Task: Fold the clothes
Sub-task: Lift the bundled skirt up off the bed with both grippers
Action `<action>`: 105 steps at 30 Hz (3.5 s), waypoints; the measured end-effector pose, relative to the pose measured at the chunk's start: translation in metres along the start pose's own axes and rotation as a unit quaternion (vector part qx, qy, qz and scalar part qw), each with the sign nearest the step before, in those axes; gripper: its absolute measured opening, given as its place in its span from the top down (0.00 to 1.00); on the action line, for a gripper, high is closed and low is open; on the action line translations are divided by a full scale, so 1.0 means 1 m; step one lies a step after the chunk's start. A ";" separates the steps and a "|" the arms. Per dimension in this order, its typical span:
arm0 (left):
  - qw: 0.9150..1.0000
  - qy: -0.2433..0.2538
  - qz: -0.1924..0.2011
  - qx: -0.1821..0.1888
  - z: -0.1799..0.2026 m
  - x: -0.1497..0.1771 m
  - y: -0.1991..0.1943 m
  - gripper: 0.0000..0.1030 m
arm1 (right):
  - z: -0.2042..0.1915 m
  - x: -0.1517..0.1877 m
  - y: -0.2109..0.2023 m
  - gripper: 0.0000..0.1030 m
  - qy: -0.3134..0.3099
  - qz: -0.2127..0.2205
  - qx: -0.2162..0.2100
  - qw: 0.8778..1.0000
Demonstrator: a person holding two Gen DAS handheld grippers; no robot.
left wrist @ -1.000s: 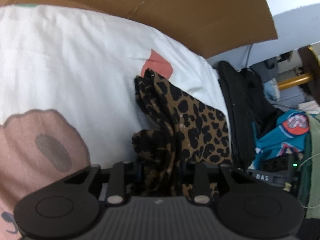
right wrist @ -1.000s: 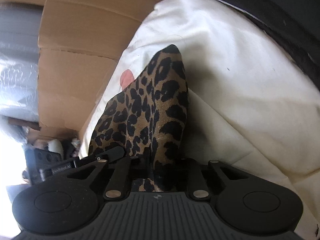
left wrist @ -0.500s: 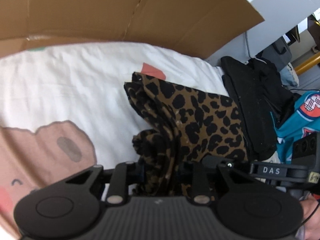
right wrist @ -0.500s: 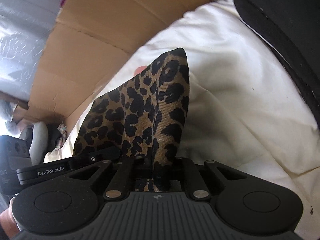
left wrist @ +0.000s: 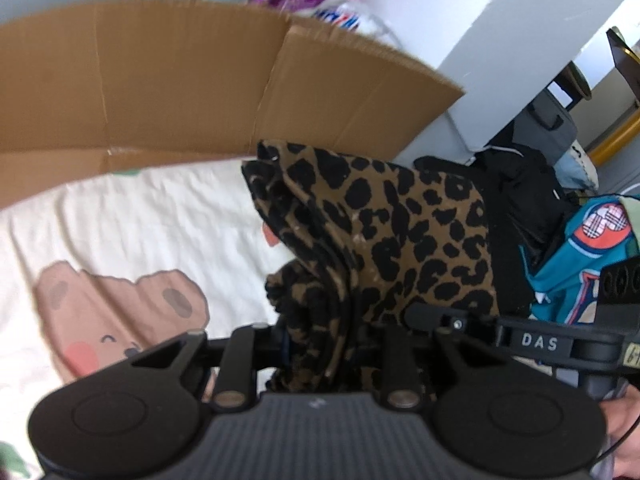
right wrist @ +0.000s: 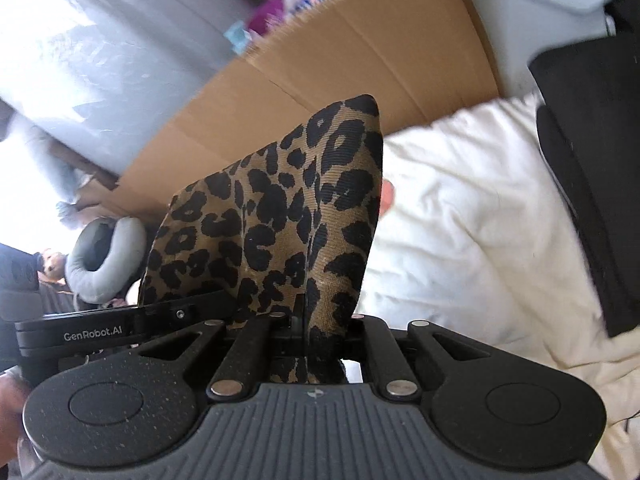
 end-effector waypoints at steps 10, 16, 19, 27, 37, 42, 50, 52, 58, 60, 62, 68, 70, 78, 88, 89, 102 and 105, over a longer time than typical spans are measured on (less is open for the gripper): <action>0.998 -0.005 0.065 -0.023 0.039 -0.033 -0.099 0.75 | -0.069 -0.037 -0.077 0.95 -0.044 0.039 -0.021 0.998; 0.994 0.004 0.101 -0.031 0.071 -0.051 -0.154 0.75 | -0.108 -0.064 -0.133 0.95 -0.063 0.071 -0.031 0.995; 0.993 0.007 0.115 -0.030 0.086 -0.057 -0.179 0.75 | -0.126 -0.074 -0.162 0.95 -0.080 0.084 -0.032 0.993; 0.988 0.006 0.151 -0.036 0.130 -0.068 -0.234 0.75 | -0.164 -0.091 -0.233 0.95 -0.114 0.114 -0.032 0.986; 0.980 0.025 0.198 -0.016 0.195 -0.082 -0.289 0.75 | -0.193 -0.122 -0.336 0.95 -0.146 0.157 -0.033 0.976; 0.977 0.019 0.212 -0.008 0.220 -0.085 -0.309 0.75 | -0.205 -0.132 -0.379 0.95 -0.165 0.165 -0.031 0.972; 0.974 0.015 0.227 0.004 0.254 -0.082 -0.318 0.75 | -0.207 -0.138 -0.434 0.94 -0.187 0.164 -0.022 0.968; 0.974 0.007 0.228 0.010 0.261 -0.083 -0.320 0.75 | -0.207 -0.140 -0.447 0.94 -0.191 0.163 -0.020 0.968; 0.973 -0.004 0.231 0.020 0.288 -0.088 -0.311 0.75 | -0.195 -0.143 -0.480 0.94 -0.202 0.171 -0.002 0.964; 0.973 -0.005 0.228 0.020 0.296 -0.091 -0.302 0.75 | -0.186 -0.141 -0.486 0.94 -0.201 0.175 0.006 0.964; 0.975 -0.001 0.222 0.023 0.303 -0.092 -0.293 0.75 | -0.173 -0.140 -0.489 0.94 -0.193 0.177 0.011 0.965; 0.979 0.034 0.199 0.035 0.318 -0.092 -0.259 0.75 | -0.127 -0.136 -0.492 0.94 -0.167 0.178 0.023 0.969; 0.980 0.038 0.191 0.041 0.320 -0.094 -0.245 0.75 | -0.114 -0.133 -0.491 0.94 -0.164 0.180 0.031 0.969; 0.982 0.067 0.165 0.061 0.325 -0.086 -0.190 0.75 | -0.063 -0.126 -0.476 0.94 -0.163 0.169 0.066 0.970; 0.983 0.066 0.153 0.084 0.324 -0.072 -0.128 0.75 | -0.004 -0.115 -0.445 0.94 -0.164 0.159 0.090 0.969; 0.983 0.065 0.152 0.086 0.323 -0.071 -0.123 0.75 | 0.001 -0.114 -0.442 0.94 -0.164 0.158 0.092 0.969; 0.980 0.086 0.146 0.109 0.309 -0.048 -0.064 0.75 | 0.055 -0.088 -0.402 0.94 -0.153 0.146 0.112 0.971; 0.978 0.093 0.150 0.109 0.303 -0.040 -0.055 0.75 | 0.065 -0.079 -0.392 0.94 -0.145 0.144 0.106 0.973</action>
Point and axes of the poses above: each gripper's, at about its wrist camera, not at the fingertips, and y roughly the way its jaws point, z to its right, x to its underside, the point moved 3 cm from there along y, roughly the way its jaws point, and after that the axes turned 2 degrees about -x, right-handed, at the moved point
